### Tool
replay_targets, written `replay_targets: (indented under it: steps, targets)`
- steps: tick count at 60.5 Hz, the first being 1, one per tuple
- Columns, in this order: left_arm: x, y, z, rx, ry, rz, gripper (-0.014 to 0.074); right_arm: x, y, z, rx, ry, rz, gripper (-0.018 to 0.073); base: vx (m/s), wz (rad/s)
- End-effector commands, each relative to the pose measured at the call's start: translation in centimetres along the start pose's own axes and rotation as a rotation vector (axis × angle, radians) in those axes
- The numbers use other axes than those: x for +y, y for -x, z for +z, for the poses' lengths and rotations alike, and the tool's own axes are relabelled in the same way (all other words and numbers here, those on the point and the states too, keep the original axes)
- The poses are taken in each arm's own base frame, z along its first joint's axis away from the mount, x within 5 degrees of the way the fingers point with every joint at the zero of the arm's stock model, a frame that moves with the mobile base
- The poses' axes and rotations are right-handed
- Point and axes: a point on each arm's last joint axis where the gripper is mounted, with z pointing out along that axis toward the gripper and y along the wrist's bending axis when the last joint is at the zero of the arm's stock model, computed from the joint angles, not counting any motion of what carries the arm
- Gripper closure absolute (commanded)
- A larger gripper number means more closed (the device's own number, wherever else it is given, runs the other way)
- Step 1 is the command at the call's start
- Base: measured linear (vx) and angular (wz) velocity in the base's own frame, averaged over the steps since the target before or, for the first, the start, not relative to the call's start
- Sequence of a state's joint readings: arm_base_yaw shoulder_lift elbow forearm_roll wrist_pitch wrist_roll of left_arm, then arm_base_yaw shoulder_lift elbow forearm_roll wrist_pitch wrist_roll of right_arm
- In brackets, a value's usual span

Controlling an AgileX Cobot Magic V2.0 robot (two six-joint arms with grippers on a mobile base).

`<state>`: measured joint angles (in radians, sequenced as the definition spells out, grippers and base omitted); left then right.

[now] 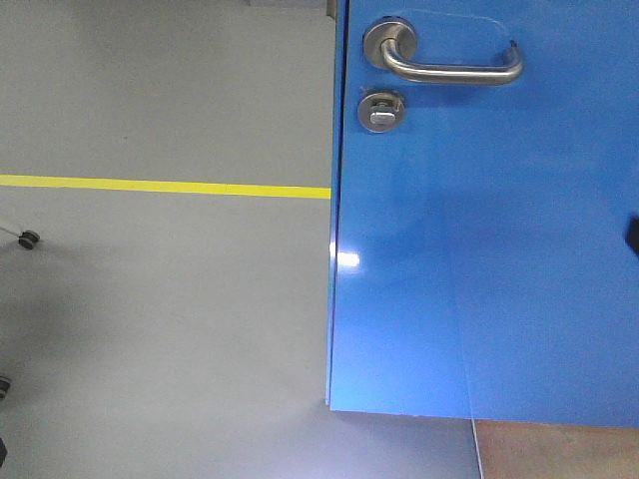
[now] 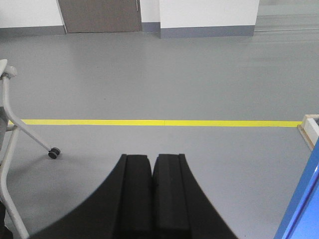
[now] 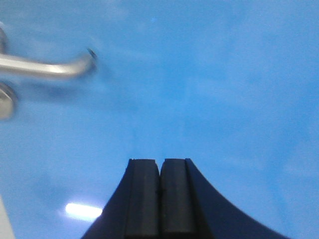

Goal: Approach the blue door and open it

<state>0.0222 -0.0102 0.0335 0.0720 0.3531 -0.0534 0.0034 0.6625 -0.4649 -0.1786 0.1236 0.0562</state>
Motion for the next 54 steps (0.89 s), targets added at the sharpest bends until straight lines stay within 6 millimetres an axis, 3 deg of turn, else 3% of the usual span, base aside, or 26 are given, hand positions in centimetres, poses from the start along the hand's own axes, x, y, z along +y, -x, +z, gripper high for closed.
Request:
replay_targets:
  steps: [1, 14, 36, 54]
  targets:
    - [0.0, 1.8, -0.6, -0.128, -0.01, -0.008, 0.0526, -0.5, -1.0, -1.6, -0.111, -0.053, 0.023, 0.0564, 0.0, 0.0]
    - [0.0, 1.8, -0.6, -0.128, -0.01, -0.008, 0.0526, 0.3, -6.5, -3.9, -0.139, -0.062, 0.094, 0.0564, 0.0, 0.0]
    - [0.0, 1.8, -0.6, -0.128, -0.01, -0.008, 0.0526, 1.1, -11.8, -5.8, -0.265, -0.069, 0.114, 0.0564, 0.0, 0.0]
    - [0.0, 1.8, -0.6, -0.128, -0.01, -0.008, 0.0526, 1.1, -11.8, -5.9, -0.267, -0.078, 0.081, 0.0564, 0.0, 0.0]
